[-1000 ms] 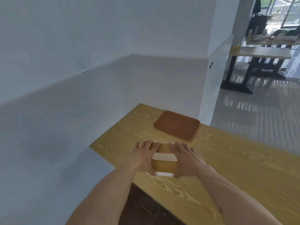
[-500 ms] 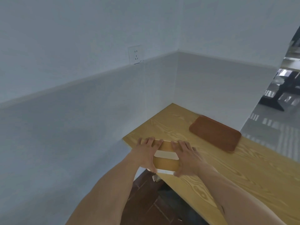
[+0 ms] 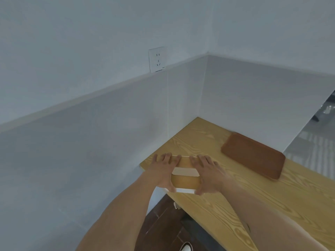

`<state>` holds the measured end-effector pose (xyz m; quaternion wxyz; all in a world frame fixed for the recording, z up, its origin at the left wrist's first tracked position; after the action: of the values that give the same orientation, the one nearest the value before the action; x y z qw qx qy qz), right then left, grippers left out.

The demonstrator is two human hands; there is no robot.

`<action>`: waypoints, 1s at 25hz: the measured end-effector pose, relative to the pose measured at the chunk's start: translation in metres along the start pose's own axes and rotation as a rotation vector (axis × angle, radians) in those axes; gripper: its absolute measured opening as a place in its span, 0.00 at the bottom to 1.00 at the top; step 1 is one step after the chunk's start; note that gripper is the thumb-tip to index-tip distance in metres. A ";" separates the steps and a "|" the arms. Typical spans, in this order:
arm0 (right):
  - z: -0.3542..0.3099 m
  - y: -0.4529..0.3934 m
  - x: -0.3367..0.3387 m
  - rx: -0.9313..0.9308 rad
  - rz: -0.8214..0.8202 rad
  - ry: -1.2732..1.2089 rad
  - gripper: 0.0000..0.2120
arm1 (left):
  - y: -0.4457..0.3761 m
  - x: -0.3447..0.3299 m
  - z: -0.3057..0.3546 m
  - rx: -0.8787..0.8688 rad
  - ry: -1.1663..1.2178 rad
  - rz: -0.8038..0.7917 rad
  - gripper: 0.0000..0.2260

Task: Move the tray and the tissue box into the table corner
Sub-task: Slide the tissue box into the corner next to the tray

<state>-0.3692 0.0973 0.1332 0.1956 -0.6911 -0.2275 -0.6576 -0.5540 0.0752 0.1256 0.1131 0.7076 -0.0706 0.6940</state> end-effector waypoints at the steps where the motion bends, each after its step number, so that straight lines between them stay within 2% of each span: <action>1: 0.005 -0.014 -0.003 -0.007 -0.003 -0.014 0.60 | -0.013 0.000 -0.007 -0.002 -0.013 -0.013 0.58; 5: 0.028 -0.058 -0.007 -0.052 -0.008 -0.054 0.61 | -0.068 0.007 -0.027 -0.035 -0.064 -0.073 0.59; 11: 0.087 -0.095 -0.012 -0.155 -0.020 -0.120 0.62 | -0.152 0.015 -0.022 -0.118 -0.095 -0.117 0.60; 20: 0.149 -0.111 -0.050 -0.369 -0.066 -0.188 0.63 | -0.251 -0.017 0.001 -0.319 -0.162 -0.255 0.60; 25: 0.166 -0.133 -0.063 -0.475 -0.065 -0.179 0.63 | -0.294 -0.035 -0.003 -0.409 -0.143 -0.278 0.59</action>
<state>-0.3112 0.2974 0.0563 -0.0144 -0.7654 -0.1053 -0.6347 -0.4826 0.3575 0.0724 0.3429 0.7202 -0.1195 0.5912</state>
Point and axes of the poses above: each hand's wrist, its own y-axis away from the middle knuckle, its own x-axis out of the back of the hand, z = x × y, the point moved 5 cm from there along -y, towards the middle knuckle, and after that the axes turned 8 degrees about z, right-handed, at the moved point
